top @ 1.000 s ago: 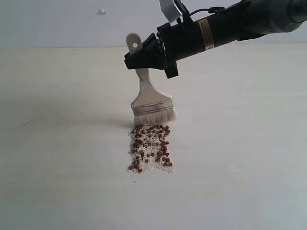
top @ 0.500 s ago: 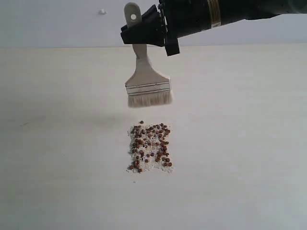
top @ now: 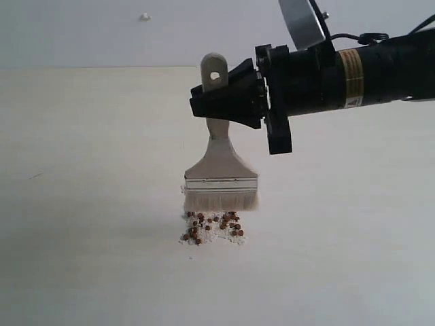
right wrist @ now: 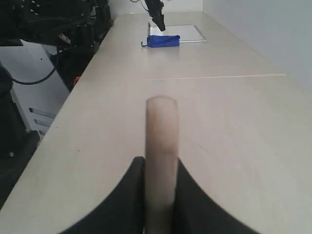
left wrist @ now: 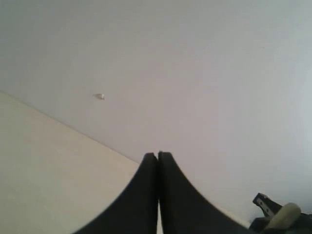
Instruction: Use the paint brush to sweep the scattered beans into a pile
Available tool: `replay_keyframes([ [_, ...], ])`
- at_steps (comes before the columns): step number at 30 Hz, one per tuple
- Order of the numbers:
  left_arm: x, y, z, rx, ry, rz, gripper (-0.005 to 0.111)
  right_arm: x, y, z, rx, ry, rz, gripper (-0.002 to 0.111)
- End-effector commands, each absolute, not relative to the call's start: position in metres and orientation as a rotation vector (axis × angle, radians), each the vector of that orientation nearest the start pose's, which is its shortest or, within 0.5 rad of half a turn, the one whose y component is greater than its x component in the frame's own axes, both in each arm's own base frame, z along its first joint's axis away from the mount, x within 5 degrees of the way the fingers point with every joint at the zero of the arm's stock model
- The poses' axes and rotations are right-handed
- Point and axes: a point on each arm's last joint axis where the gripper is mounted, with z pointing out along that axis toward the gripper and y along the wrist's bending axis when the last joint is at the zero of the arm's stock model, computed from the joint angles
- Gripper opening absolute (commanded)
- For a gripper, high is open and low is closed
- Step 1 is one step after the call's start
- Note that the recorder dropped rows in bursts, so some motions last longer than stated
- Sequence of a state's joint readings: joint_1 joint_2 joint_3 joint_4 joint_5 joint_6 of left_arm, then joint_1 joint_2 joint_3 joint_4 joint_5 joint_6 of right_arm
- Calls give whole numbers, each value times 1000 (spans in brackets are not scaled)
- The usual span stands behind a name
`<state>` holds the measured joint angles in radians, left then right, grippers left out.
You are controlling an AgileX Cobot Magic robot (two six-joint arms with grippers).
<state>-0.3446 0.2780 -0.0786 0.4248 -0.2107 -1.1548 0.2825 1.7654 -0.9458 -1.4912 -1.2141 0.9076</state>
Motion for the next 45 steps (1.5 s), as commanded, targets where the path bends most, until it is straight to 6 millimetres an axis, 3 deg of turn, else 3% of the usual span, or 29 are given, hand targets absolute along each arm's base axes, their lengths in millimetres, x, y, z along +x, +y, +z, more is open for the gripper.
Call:
replay_keyframes([
  [1,73,-35,237,-227,1548,-930,0,271,168,222,-1237,1444,1177,0],
  [5,73,-35,237,-227,1548,-930,0,266,171,209,-1234,1476,1210,0],
  [13,73,-35,237,-227,1548,-930,0,261,196,189,-1245,1444,1252,0],
  [24,73,-35,237,-227,1548,-930,0,267,198,147,-1261,1512,1272,0],
  [34,73,-35,237,-227,1548,-930,0,278,199,148,-1200,1427,1159,0],
  [45,73,-35,237,-227,1548,-930,0,295,207,165,-1224,1387,1142,0],
])
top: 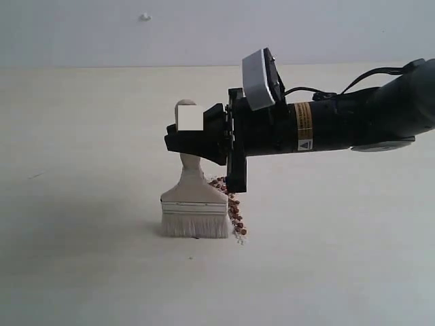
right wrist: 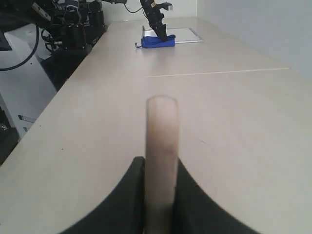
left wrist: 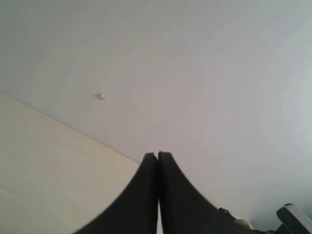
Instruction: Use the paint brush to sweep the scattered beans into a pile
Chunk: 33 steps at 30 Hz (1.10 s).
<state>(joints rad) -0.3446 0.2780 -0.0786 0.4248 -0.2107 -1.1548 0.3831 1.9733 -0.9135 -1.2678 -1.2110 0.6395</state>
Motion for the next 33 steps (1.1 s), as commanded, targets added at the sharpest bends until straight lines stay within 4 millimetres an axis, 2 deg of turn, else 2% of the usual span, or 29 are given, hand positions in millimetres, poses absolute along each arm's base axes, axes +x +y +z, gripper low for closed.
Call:
replay_keyframes([
  [1,73,-35,237,-227,1548,-930,0,296,208,166,-1223,1388,1146,0],
  [10,73,-35,237,-227,1548,-930,0,296,209,174,-1235,1384,1194,0],
  [19,73,-35,237,-227,1548,-930,0,287,206,210,-1243,1331,1186,0],
  [22,73,-35,237,-227,1548,-930,0,282,203,219,-1298,1321,1182,0],
  [28,73,-35,237,-227,1548,-930,0,279,176,215,-1447,1464,1175,0],
  [33,73,-35,237,-227,1548,-930,0,283,158,208,-1442,1542,1159,0],
])
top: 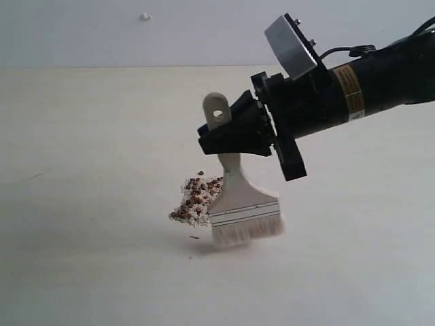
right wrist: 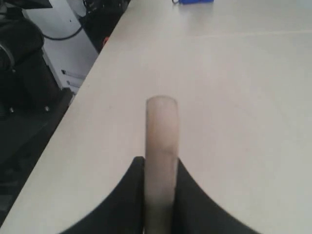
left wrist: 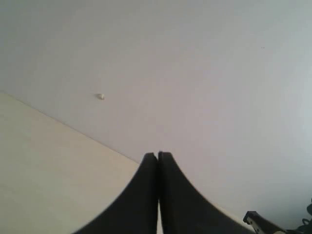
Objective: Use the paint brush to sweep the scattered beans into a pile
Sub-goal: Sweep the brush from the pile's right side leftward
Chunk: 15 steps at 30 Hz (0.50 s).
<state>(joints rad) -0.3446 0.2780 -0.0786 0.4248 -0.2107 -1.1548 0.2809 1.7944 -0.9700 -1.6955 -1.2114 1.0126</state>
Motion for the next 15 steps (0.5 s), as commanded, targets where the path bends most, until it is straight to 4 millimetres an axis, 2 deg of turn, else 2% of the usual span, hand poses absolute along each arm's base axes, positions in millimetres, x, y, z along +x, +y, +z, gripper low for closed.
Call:
replay_keyframes([
  [1,73,-35,237,-227,1548,-930,0,283,157,209,-1438,1543,1158,0],
  [7,73,-35,237,-227,1548,-930,0,285,157,203,-1448,1541,1159,0],
  [15,73,-35,237,-227,1548,-930,0,293,160,170,-1425,1586,1211,0],
])
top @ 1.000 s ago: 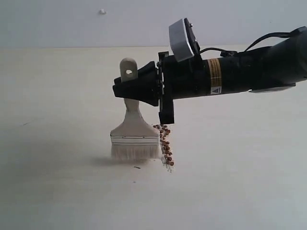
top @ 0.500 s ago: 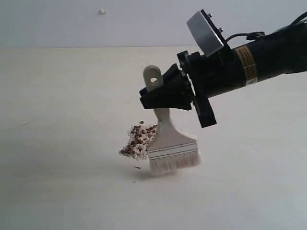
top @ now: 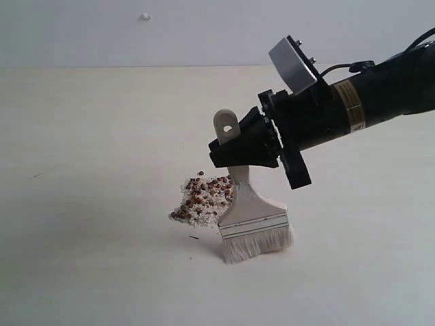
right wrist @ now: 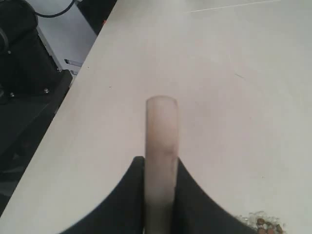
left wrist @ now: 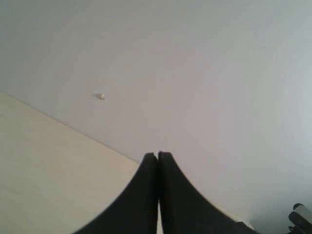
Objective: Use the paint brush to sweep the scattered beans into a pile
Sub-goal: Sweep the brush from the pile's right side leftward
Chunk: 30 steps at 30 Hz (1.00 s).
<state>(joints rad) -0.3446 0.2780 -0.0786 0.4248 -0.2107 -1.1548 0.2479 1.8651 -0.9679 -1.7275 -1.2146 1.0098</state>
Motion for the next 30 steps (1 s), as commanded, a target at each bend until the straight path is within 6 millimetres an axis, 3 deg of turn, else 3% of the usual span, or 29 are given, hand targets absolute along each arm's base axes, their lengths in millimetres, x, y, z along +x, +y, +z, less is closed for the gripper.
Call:
replay_keyframes([
  [1,73,-35,237,-227,1548,-930,0,293,160,166,-1423,1592,1217,0],
  [8,73,-35,237,-227,1548,-930,0,300,162,155,-1427,1565,1206,0],
  [21,73,-35,237,-227,1548,-930,0,320,167,166,-1401,1508,1161,0],
  [30,73,-35,237,-227,1548,-930,0,324,168,168,-1341,1497,1157,0],
])
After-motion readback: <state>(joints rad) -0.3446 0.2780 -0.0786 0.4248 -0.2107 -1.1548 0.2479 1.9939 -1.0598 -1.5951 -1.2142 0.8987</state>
